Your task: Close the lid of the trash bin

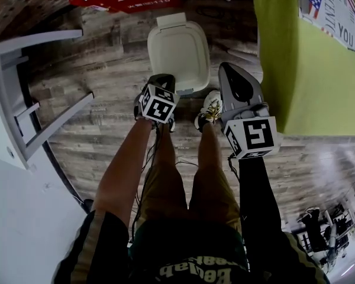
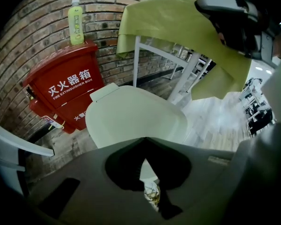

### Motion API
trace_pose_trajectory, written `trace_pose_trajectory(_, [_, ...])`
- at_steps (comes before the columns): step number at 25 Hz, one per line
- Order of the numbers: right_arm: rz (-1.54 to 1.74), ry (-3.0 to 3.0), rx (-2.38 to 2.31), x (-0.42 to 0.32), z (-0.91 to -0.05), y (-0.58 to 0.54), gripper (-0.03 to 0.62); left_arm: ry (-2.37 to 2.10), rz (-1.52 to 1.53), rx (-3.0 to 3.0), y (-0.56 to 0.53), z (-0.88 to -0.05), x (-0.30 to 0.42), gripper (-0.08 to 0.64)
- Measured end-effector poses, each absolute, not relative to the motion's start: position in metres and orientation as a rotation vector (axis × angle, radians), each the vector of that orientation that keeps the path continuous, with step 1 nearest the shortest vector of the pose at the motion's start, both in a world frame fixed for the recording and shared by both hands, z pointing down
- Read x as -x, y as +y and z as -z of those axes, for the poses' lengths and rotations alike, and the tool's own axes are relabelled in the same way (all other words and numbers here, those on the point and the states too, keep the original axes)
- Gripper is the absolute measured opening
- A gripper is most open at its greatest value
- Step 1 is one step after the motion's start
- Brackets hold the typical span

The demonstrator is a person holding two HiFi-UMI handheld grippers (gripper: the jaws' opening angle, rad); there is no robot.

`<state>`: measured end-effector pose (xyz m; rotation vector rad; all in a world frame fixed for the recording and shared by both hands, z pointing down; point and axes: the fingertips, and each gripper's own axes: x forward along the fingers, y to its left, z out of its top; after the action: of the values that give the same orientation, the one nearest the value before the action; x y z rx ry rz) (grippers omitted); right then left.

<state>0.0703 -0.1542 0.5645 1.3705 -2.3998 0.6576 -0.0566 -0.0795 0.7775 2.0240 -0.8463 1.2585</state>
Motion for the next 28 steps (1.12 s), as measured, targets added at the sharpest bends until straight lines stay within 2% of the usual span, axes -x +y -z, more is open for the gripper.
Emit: trace_pose_trajectory(28, [-0.670,-2.376,-1.374,-0.077,-0.584,-0.164,0.014,-0.761,-1.362,-2.013,-0.063,-0.816,0.056,0.009])
